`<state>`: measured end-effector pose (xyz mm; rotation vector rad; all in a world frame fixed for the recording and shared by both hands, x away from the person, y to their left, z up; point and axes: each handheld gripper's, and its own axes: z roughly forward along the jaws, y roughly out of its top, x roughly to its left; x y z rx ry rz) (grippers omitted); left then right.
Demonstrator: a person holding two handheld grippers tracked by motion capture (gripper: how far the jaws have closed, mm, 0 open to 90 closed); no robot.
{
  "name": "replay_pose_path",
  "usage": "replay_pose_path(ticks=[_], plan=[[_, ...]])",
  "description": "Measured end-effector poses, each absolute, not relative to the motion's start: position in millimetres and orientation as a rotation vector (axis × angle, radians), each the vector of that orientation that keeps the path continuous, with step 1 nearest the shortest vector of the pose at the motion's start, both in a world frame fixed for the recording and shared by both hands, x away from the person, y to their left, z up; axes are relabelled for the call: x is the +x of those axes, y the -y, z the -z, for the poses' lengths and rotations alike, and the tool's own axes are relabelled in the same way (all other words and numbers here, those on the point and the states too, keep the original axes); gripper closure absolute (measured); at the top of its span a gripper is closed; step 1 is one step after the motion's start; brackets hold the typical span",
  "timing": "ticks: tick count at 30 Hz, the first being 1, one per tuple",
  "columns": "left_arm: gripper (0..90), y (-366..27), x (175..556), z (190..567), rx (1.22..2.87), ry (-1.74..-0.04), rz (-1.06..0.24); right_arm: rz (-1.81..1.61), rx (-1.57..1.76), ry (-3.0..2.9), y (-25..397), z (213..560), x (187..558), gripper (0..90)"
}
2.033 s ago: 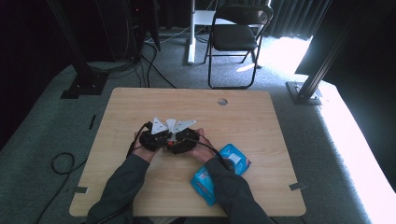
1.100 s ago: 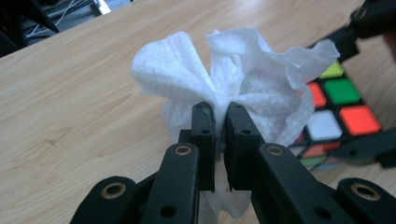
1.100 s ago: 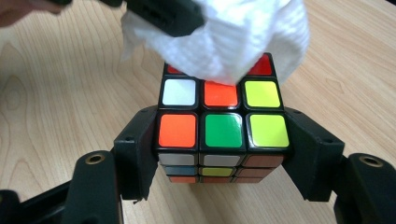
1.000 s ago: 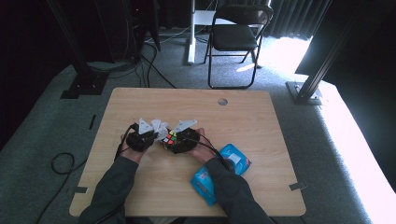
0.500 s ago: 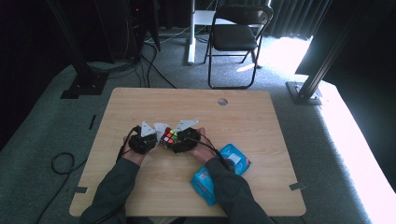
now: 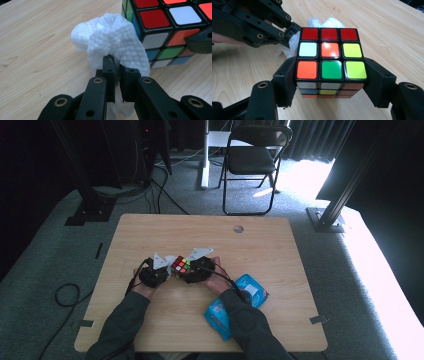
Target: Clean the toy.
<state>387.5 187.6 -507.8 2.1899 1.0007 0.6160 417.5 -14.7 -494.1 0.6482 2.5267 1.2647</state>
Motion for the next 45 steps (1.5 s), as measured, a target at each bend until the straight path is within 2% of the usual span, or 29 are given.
replay_pose_path(ticks=[30, 45], plan=[[83.6, -197, 393, 489, 2.098, -1.003, -0.595, -1.262, 0.59, -2.564, 11, 495, 414, 34.2], [83.6, -195, 399, 515, 2.158, -1.019, -0.522, -1.274, 0.587, -2.557, 12, 495, 413, 34.3]])
